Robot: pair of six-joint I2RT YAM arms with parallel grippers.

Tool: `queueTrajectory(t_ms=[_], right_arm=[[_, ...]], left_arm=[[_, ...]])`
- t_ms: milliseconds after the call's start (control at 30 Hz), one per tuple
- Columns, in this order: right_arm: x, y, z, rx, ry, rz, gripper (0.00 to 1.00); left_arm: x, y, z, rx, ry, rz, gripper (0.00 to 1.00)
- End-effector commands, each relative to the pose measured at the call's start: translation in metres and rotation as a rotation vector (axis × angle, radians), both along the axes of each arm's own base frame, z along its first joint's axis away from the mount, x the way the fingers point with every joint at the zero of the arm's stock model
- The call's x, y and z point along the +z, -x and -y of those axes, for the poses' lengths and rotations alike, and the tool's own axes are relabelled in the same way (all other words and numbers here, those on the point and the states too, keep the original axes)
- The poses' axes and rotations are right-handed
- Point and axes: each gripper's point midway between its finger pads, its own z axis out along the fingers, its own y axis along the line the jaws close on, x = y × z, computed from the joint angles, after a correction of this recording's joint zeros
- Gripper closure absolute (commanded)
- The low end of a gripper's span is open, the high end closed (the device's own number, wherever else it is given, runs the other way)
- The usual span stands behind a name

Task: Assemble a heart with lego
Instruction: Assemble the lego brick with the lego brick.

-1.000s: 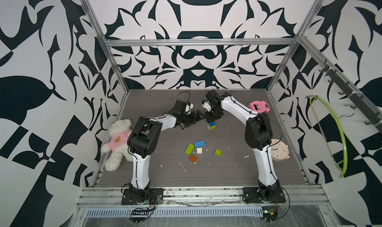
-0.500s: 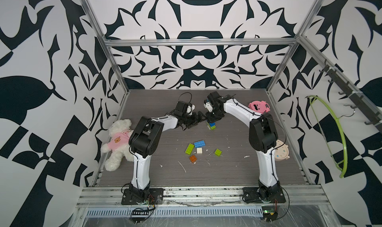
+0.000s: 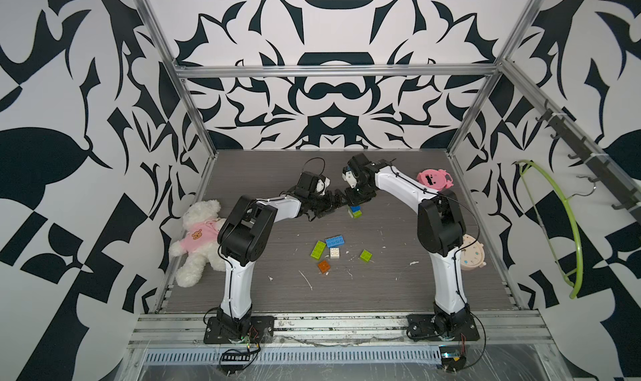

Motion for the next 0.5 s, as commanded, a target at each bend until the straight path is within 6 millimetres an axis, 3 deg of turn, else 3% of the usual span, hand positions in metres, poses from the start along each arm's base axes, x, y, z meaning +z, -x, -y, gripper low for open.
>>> queueTrajectory(t_ms=[0,167,267,467], right_arm=[[-0.046,0.034,0.018,-0.008,0.080,-0.155,0.78],[-0.047,0.039,0.018,-0.009,0.065,-0.154,0.78],[-0.028,0.033,0.014,0.000,0.033,-0.102,0.77],[0.017,0.017,0.005,0.014,-0.026,0.008,0.63]], left_arm=[[-0.008,0.003,0.001,-0.001,-0.008,-0.007,0.05],[-0.007,0.005,-0.002,-0.002,-0.015,-0.006,0.05],[-0.008,0.006,-0.003,-0.001,-0.024,-0.004,0.05],[-0.005,0.005,-0.006,0.008,-0.038,0.007,0.05]])
